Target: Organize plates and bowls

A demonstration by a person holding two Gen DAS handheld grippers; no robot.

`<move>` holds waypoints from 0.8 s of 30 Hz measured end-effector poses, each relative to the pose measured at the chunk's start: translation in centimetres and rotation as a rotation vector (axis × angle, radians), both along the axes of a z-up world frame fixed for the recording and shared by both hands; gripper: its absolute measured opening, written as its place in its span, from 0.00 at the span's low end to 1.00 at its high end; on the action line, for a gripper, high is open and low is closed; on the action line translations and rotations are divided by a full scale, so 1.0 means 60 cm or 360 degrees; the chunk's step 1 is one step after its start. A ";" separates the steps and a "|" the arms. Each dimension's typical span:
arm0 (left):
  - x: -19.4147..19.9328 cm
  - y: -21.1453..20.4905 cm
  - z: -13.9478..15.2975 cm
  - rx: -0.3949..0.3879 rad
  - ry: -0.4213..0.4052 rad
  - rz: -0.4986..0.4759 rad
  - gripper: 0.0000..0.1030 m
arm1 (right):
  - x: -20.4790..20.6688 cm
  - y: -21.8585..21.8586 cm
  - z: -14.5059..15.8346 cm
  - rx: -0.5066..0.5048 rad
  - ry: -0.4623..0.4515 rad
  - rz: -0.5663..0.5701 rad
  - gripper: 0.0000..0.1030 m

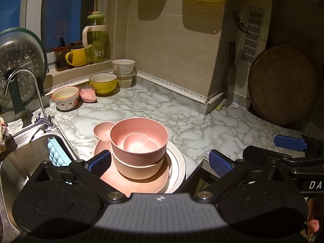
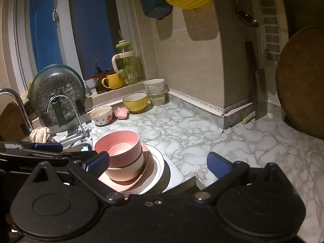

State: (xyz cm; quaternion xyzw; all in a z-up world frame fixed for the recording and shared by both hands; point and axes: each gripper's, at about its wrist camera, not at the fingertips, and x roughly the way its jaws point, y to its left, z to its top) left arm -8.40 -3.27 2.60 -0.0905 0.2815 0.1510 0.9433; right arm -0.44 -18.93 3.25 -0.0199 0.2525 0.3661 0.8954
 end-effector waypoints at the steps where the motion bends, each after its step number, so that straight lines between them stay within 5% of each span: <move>1: -0.001 -0.003 0.001 0.0006 -0.0004 -0.0003 1.00 | -0.003 -0.002 -0.001 0.0005 0.0000 -0.0007 1.00; 24: 0.007 -0.006 -0.010 -0.0088 0.0063 -0.0019 1.00 | 0.002 -0.024 -0.014 0.0041 0.0133 -0.0124 1.00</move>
